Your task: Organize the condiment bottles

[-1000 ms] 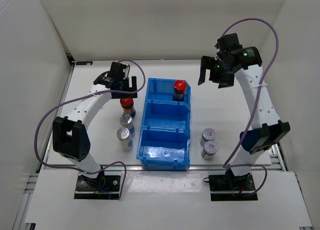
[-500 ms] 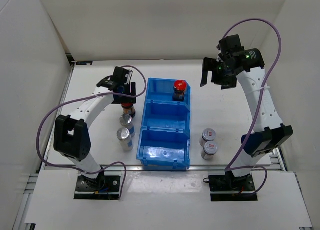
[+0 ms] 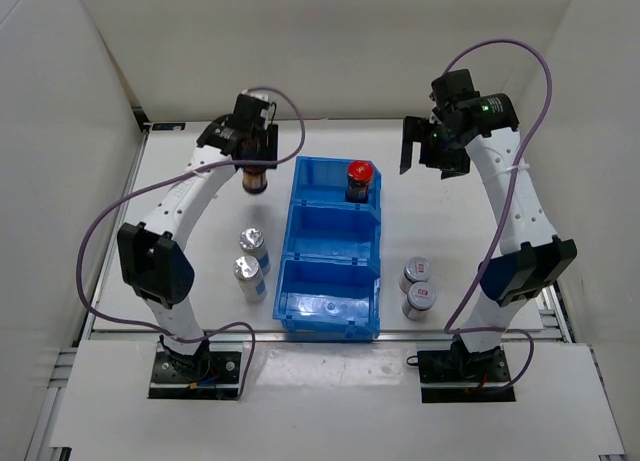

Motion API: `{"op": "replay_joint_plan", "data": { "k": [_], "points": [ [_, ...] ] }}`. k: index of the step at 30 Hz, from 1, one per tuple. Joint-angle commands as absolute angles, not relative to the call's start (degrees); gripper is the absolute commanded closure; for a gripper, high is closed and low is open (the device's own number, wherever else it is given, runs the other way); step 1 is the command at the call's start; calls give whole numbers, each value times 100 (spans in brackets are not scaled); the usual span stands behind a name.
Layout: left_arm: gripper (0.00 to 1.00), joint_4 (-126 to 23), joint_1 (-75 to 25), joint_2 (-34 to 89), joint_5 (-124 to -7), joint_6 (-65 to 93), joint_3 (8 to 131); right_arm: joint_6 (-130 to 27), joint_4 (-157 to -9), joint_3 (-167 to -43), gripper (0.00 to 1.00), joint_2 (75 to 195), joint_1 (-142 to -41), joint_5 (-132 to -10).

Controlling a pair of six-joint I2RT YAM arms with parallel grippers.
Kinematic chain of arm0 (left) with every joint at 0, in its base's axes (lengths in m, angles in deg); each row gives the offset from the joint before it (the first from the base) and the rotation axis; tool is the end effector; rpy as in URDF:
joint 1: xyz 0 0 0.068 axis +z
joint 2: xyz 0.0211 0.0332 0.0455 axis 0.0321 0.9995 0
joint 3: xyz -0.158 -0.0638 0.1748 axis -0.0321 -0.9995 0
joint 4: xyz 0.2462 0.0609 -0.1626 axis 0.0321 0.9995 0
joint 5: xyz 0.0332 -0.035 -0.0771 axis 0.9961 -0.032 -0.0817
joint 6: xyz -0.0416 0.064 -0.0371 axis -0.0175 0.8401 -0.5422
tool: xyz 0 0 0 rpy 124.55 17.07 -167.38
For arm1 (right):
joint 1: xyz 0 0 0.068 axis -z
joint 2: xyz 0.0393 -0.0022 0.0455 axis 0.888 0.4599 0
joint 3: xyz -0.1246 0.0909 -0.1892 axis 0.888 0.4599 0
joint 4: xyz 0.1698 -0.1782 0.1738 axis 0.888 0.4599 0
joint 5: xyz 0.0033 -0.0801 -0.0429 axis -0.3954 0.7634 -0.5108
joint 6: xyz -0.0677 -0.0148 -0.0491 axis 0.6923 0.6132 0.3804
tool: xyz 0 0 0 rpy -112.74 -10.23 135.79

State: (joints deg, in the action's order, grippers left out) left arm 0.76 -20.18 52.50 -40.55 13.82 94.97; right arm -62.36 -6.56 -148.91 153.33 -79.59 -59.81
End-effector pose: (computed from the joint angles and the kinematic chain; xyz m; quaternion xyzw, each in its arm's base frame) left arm 0.4171 -0.1459 0.2723 0.0349 0.9389 0.0376 0.3403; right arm 0.3726 0.1083 0.3749 0.0163 0.9585 0.0530 0.2796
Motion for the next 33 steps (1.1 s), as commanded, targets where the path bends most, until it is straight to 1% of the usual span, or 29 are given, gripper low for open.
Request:
{"op": "replay_joint_plan", "data": {
  "k": [1, 5, 8, 14, 22, 23, 24, 26, 27, 30, 33],
  "points": [
    [89, -255, -2425, 5077, -3472, 1723, 10930, -6209, 654, -15231, 0, 15426, -7940, -5934],
    [89, -316, -3136, 5507, -3595, 2127, 11733, -6209, 654, -15293, 0, 15532, -7940, -5934],
    [89, -316, -3392, 5772, -3797, 2128, 12111, -6209, 707, -15293, 0, 15532, -7940, -5934],
    [89, -316, -3507, 6247, -4070, 1732, 12165, -6209, 707, -15171, 0, 15427, -7940, -5987],
    [89, -501, -3455, 6677, -4413, 1478, 11805, -6209, 707, -14933, 0, 15198, -7940, -5881],
    [88, -562, -3455, 6730, -4473, 1425, 11753, -6209, 707, -14933, 0, 15198, -7940, -5881],
    [82, -562, -3402, 6809, -4474, 1364, 11665, -6209, 707, -14933, 0, 15198, -7940, -5881],
    [79, -843, -3402, 6810, -4605, 1240, 11524, -6209, 707, -14933, 0, 15198, -7940, -5881],
    [71, -957, -3341, 6810, -4667, 1179, 11376, -6209, 707, -14994, 0, 15198, -7940, -5881],
    [35, -1195, -3235, 6810, -4763, 1064, 11225, -6209, 707, -15047, 0, 15259, -7940, -5829],
    [14, -1038, -3235, 6871, -4817, 1116, 11277, -6209, 707, -15047, 0, 15259, -7940, -5776]
  ]
}}
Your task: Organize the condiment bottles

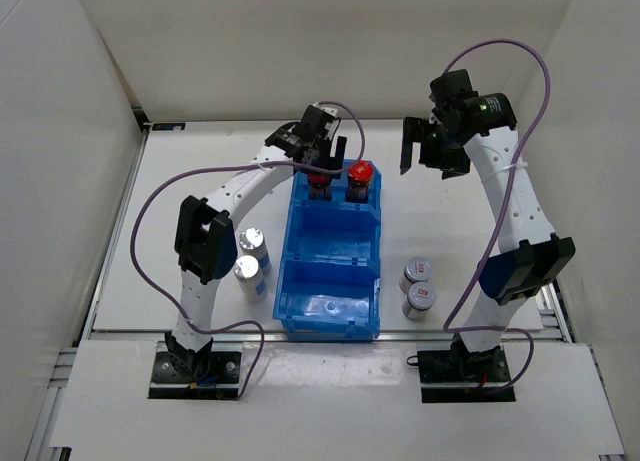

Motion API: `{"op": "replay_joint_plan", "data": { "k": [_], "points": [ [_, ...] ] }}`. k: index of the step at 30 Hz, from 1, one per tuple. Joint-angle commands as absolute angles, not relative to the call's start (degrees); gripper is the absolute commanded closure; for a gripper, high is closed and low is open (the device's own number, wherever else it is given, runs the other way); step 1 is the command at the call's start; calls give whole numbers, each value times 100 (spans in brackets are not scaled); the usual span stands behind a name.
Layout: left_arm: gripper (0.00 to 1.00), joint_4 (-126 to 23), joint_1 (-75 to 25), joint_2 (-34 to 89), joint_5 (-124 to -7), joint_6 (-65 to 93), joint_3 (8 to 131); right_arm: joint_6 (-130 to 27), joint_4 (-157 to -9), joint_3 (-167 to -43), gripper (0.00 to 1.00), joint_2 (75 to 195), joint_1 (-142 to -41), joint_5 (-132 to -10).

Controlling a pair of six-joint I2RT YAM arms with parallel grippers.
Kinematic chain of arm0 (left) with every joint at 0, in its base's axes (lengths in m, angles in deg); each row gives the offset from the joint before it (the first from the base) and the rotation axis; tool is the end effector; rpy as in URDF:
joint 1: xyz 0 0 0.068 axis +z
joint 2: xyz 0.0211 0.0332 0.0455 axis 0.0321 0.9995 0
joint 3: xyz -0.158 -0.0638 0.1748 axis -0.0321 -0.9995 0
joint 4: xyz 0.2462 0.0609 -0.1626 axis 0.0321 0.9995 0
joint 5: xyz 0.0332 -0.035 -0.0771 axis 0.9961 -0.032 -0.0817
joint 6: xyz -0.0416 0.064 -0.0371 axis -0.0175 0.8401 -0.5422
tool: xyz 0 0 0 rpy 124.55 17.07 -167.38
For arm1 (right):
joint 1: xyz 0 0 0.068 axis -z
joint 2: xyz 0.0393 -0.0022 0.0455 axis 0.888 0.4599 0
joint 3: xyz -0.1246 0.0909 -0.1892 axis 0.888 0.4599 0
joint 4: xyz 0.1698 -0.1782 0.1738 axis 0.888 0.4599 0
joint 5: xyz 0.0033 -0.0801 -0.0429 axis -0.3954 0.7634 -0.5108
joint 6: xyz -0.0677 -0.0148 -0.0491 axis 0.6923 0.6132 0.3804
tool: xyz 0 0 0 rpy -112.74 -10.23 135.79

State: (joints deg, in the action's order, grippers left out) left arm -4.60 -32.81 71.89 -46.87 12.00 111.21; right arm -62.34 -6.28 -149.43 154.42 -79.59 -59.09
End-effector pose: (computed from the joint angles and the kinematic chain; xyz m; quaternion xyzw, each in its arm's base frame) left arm 0.4376 -0.2865 0.2307 0.1387 0.9284 -0.0617 0.3391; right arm 0.3767 0.1086 0.3705 0.0176 0.9603 0.0450 0.2746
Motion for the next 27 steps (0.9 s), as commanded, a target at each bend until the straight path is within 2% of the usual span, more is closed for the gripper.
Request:
{"op": "replay_joint_plan", "data": {
  "k": [1, 4, 12, 16, 19, 22, 27],
  "points": [
    [0, -880, -3235, 6871, -4678, 1117, 11330, -6270, 707, -14960, 0, 15259, -7940, -5706],
    [0, -660, -3235, 6679, -4344, 1178, 11382, -6270, 707, -14723, 2, 15206, -7940, -5609],
    [0, -132, -3182, 5257, -3693, 1531, 10892, -6209, 531, -13590, 0, 14706, -7940, -6391],
    [0, -61, -3129, 4140, -3368, 1276, 9376, -6348, 154, -12099, 0, 14232, -7940, -6821],
    [0, -61, -3051, 3173, -3314, 898, 8546, -6533, -286, -11446, 0, 13775, -7940, -7251],
    [0, 61, -2761, 2408, -3718, 459, 7589, -6666, -725, -10707, 0, 13511, -7993, -7498],
    [0, 246, -2708, 1836, -3068, 264, 6769, -6736, -1393, -10003, 0, 13510, -8187, -6665]
  ]
}}
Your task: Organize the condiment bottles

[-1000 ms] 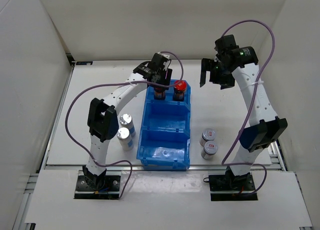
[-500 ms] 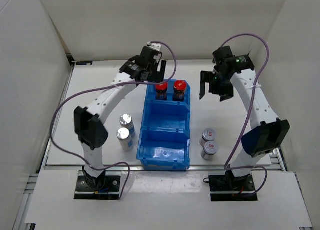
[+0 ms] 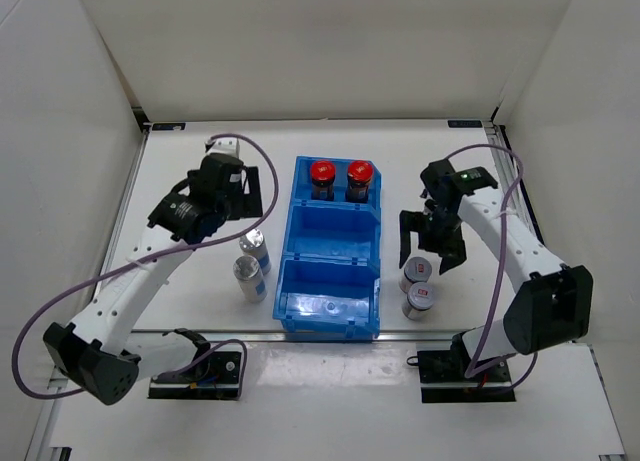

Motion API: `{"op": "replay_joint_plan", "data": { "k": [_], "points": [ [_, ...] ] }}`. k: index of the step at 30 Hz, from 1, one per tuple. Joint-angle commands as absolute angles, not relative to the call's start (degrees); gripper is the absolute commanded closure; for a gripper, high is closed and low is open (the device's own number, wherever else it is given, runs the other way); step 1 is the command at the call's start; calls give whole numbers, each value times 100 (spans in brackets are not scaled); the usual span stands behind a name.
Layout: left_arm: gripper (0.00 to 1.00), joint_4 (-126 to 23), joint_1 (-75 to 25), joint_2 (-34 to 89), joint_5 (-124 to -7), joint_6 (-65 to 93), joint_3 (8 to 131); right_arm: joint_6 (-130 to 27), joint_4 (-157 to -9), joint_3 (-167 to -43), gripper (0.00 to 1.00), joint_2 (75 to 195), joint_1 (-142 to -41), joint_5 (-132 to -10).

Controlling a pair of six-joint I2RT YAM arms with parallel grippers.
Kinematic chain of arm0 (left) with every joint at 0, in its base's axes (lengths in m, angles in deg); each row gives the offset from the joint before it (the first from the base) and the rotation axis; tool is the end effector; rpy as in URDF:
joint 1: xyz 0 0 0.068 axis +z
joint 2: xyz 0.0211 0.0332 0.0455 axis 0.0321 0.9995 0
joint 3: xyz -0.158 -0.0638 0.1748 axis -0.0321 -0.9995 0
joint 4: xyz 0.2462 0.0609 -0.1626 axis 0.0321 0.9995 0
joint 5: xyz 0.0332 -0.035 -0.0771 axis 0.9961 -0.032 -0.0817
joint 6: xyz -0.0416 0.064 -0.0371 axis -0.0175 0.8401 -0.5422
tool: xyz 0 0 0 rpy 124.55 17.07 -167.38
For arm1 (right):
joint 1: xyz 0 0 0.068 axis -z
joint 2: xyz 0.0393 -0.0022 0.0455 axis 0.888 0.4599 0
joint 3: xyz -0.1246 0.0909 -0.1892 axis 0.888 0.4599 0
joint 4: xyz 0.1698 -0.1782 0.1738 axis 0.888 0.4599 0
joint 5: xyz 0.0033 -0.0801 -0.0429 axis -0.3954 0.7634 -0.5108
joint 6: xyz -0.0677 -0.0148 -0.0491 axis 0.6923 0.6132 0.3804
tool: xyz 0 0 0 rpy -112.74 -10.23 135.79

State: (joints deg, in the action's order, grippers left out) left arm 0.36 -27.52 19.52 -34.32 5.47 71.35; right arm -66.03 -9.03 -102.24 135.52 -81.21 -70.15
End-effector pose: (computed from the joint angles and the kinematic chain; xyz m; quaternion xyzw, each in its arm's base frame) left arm 0.2881 -0.1291 0.3240 -0.0089 0.9032 -0.0003 0.4292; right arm 0.2775 0.1021 0.2136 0.0215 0.9966 0.0718 0.0338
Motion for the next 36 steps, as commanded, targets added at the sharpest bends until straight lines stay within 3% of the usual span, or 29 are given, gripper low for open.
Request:
{"op": "replay_joint_plan", "data": {
  "k": [1, 6, 12, 16, 20, 21, 24, 28, 36],
  "points": [
    [0, 307, -2708, 1835, -3068, 334, 6769, -6736, -1464, -9915, 0, 13562, -8239, -6368],
    [0, 747, -2708, 1660, -2970, 151, 6383, -6815, -2052, -9370, 0, 13695, -8301, -5725],
    [0, 89, -2708, 913, -2751, -869, 5619, -6692, -2685, -9054, 1, 13941, -8354, -5609],
    [0, -289, -2708, 421, -3400, -107, 5214, -6639, -3028, -8860, 8, 13941, -8406, -5495],
    [0, -465, -2708, 244, -3402, 35, 4879, -6639, -3090, -8860, 30, 13889, -8529, -5293],
    [0, -466, -2708, 244, -3550, 123, 4966, -6639, -3090, -8860, 46, 13819, -8590, -5240],
    [0, -466, -2629, 490, -3551, 343, 5168, -6639, -3020, -9201, 73, 13530, -8731, -4986],
    [0, -255, -2567, 868, -3664, 343, 5318, -6753, -2722, -9869, 84, 13107, -9012, -4704],
    [0, -255, -2567, 1106, -3718, 238, 5371, -6991, -2414, -11397, 85, 13702, -9890, -4774]
  ]
}}
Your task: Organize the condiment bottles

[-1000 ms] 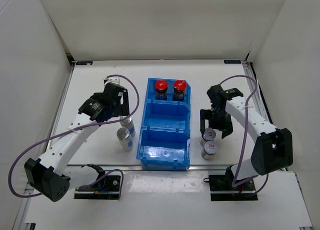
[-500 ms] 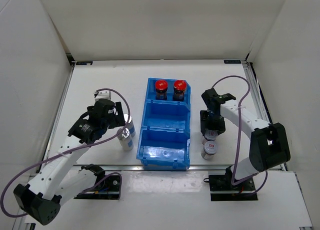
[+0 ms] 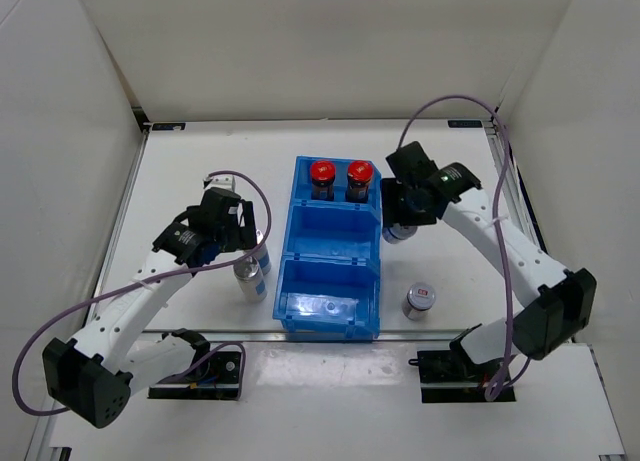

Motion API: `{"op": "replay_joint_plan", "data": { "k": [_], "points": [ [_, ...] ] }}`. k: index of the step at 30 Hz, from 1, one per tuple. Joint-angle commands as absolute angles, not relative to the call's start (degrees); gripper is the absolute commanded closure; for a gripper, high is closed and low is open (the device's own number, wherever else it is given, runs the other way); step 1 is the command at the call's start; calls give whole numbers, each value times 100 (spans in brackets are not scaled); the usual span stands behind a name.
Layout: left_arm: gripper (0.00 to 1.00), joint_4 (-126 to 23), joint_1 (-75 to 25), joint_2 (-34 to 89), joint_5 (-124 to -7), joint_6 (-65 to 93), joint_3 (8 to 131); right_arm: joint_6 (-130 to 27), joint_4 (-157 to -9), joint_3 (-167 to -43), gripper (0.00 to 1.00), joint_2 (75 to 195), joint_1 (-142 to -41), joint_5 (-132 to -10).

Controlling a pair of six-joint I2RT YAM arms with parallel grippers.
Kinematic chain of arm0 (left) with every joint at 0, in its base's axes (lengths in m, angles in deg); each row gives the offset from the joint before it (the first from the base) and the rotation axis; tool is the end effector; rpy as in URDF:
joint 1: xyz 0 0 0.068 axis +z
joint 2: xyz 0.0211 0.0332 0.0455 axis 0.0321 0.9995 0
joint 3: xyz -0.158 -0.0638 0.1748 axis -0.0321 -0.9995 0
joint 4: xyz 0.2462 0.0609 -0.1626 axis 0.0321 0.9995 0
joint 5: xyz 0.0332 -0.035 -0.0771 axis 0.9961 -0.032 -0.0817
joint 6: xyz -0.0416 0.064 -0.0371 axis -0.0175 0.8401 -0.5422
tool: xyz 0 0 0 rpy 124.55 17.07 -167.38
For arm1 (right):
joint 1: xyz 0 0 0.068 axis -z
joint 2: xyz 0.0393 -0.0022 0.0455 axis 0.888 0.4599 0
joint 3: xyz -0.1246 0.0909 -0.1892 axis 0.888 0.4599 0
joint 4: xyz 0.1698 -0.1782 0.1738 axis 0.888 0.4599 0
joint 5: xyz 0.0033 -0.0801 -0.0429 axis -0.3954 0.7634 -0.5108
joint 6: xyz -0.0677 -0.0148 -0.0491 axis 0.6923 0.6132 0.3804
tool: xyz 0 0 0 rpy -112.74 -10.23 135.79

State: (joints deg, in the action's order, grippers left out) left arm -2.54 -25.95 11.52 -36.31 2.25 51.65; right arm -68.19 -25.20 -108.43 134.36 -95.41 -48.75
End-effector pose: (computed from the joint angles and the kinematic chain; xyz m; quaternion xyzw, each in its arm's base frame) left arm 0.2619 -0.1083 0.2356 -0.0260 0.9316 0.0140 0.3623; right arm 0.2986 0.1694 0.2709 -0.0432 0.9573 0.0102 0.2856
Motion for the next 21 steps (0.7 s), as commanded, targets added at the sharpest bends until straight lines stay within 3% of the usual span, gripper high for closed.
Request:
{"op": "replay_joint_plan", "data": {
  "k": [1, 8, 14, 15, 17, 21],
  "points": [
    [0, -255, -2567, 1106, -3718, 238, 5371, -6991, -2474, -11530, 84, 13999, -9979, -4713],
    [0, -308, -2567, 991, -3718, 238, 5319, -6859, -2923, -12270, 79, 15214, -10366, -4809],
    [0, -360, -2567, 991, -3718, 291, 5318, -6859, -3186, -12130, 73, 15804, -10419, -4809],
    [0, -360, -2567, 991, -3718, 291, 5318, -6859, -3239, -12016, 69, 15874, -10419, -4809],
    [0, -360, -2567, 991, -3718, 291, 5318, -6859, -3310, -11954, 46, 15927, -10419, -4809],
    [0, -360, -2567, 991, -3718, 291, 5318, -6859, -3249, -11901, 13, 15735, -10419, -4783]
  ]
}}
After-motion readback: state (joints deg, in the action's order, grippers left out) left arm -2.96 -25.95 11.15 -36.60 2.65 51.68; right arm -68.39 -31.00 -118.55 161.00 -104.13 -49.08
